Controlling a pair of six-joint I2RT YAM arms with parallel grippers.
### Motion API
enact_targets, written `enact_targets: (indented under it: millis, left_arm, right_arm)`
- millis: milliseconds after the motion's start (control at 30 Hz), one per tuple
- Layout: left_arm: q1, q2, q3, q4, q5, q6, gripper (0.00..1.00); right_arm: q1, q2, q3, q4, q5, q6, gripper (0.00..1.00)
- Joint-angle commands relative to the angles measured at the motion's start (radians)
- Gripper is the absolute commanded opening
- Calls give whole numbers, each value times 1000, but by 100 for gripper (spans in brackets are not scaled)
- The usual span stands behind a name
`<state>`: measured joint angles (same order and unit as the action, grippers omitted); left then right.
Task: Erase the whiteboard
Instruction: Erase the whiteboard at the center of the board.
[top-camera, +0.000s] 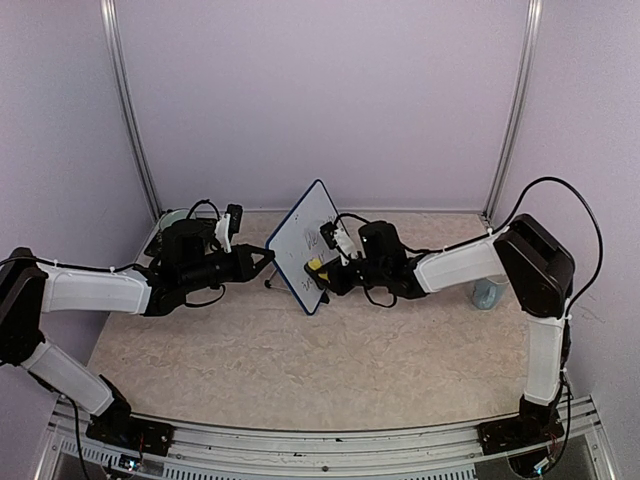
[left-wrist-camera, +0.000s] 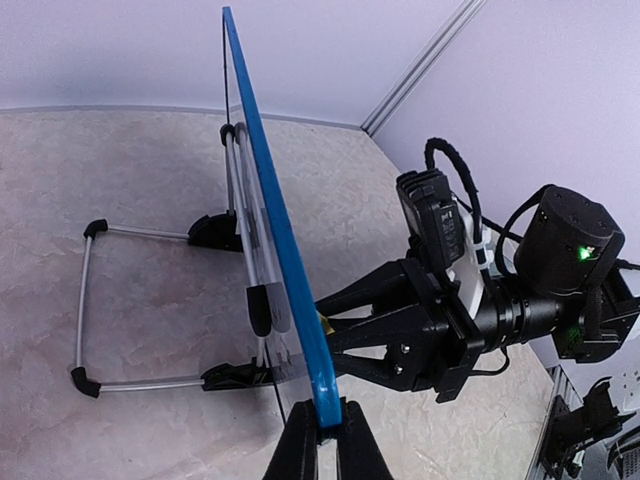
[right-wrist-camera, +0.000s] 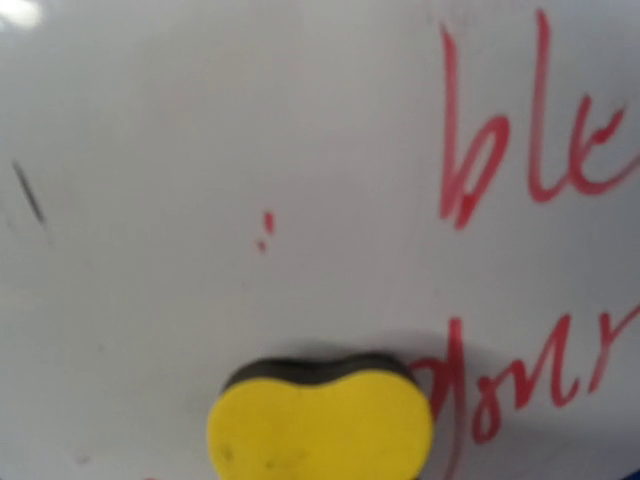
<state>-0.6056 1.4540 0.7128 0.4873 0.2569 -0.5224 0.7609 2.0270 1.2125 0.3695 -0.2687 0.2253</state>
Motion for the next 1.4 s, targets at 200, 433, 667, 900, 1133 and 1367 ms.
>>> enact_targets:
  millis: [200,433,667,900,1133,1367]
  left_arm:
    - [-6,2,1,19,24,-7,5]
    - [-7,3,1,20,24,-7,5]
    - [-6,9,2,21,28,-8,5]
    - [-5,10,2,23,29,-10,5]
    - [-6,11,2,25,31,-13,5]
    - [-6,10,2,25,31,-14,5]
  right_arm:
    - [-13,-34,164,-41,38,-41,4]
    - [-43,61,232,-75,-63,-6,4]
    - [-28,59,139,-45,-119,8,4]
    - [-9,40,30,-20,-113,9,3]
    - [-9,17,-11,-17,-98,6,3]
    - [-34,-30,87,-45,-47,-5,3]
